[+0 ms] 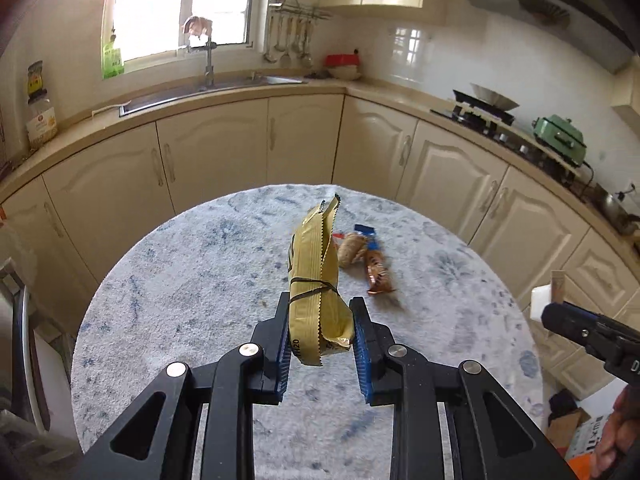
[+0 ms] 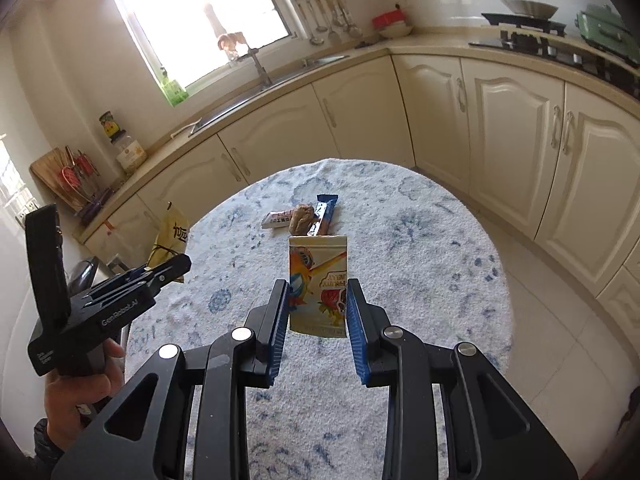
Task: Collect trash
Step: 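Carry the gold wrapper and printed packet from the table to the blue bin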
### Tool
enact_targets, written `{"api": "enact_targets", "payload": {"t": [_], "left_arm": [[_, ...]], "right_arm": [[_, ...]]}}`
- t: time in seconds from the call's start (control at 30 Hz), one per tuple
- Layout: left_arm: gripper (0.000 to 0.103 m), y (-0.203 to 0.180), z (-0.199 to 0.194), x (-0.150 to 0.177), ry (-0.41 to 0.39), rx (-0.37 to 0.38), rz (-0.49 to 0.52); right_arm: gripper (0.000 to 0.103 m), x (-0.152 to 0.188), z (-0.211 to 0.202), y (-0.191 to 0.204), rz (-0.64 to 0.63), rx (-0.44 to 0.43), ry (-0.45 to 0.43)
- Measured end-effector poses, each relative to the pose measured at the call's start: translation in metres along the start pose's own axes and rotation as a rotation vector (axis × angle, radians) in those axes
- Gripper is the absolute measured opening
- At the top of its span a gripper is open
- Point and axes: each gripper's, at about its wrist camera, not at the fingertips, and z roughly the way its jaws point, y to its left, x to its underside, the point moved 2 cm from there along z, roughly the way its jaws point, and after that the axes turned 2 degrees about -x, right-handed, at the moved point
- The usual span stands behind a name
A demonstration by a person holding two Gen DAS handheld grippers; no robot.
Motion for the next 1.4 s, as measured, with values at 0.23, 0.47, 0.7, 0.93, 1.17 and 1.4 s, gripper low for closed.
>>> {"api": "enact_targets", "payload": {"t": [0.23,0.47,0.7,0.93,1.17,1.4], "left_arm": [[0.023,-0.056,-0.076,0.016,-0.085,0.108,0.091],[0.023,-0.117,-0.118,0.040,-0.093,0.267,0.193],[0.023,-0.194,-0.126,0.058,-0.047,0.438,0.311],[0.023,-0.273,-0.107,0.090,0.087,0.574,0.428],[0.023,-0.335,-0.070,0.125,0.262,0.662,0.521],[0.023,-0.375,-0.019,0.172,0.476,0.646,0.555]], "right_arm": [[0.028,0.015,-0.059,-0.019,0.029,0.041,-0.069],[0.028,0.030,-0.117,-0.049,0.081,0.119,-0.140],[0.028,0.057,-0.175,-0.102,0.177,0.254,-0.188],[0.028,0.105,-0.212,-0.167,0.316,0.388,-0.168],[0.028,0.159,-0.214,-0.219,0.440,0.458,-0.090],[0.028,0.207,-0.189,-0.270,0.581,0.459,0.012]]}}
